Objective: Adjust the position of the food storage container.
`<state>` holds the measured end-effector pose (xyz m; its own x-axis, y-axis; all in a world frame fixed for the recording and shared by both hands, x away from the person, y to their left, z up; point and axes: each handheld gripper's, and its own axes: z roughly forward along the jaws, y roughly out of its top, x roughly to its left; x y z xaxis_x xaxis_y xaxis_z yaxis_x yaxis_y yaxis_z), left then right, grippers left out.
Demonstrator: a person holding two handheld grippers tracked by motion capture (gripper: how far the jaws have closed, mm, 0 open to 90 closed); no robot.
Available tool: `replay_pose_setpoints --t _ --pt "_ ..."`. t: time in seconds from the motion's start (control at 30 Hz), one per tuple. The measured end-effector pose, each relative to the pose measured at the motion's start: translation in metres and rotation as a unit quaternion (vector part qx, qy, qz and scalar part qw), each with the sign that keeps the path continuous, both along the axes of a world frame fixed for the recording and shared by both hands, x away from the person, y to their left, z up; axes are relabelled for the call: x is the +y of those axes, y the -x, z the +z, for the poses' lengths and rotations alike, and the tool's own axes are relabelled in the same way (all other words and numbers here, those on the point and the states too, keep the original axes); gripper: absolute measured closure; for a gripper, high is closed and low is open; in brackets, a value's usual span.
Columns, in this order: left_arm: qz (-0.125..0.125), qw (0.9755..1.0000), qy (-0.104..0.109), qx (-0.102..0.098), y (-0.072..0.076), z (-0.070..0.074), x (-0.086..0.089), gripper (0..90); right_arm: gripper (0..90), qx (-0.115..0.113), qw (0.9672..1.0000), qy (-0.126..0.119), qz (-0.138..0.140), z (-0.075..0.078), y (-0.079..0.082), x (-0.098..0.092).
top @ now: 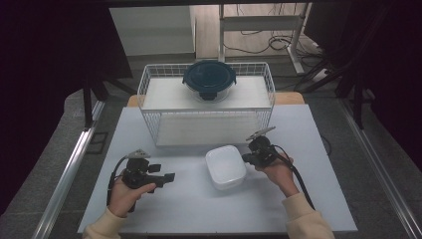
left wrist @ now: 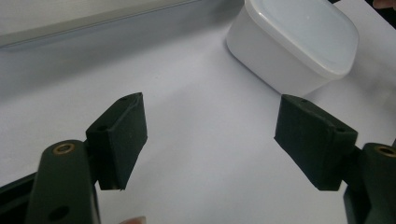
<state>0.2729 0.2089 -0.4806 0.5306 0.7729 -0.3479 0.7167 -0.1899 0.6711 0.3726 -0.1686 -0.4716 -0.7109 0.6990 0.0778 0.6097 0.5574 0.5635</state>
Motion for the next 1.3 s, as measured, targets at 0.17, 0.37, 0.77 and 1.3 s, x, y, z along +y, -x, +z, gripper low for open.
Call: replay_pose_setpoints --t 0.17,0.37,0.77,1.3 --pt "-0.001 1.0000 0.000 0.000 0.000 0.000 0.000 24.3 89.4 -0.002 0.9999 0.001 0.012 -0.002 0.007 0.008" --pt "-0.001 1.0000 0.000 0.000 0.000 0.000 0.000 24.3 89.3 -0.002 0.9997 -0.002 0.024 -0.005 0.015 0.015" --pt "-0.003 1.0000 -0.002 -0.001 0.000 0.000 -0.001 24.3 89.2 0.012 0.9984 0.007 0.055 -0.012 0.035 0.028" --pt "0.000 1.0000 -0.001 -0.001 0.000 0.000 0.000 24.3 88.3 0.017 0.9967 0.010 0.079 -0.013 0.047 0.035"
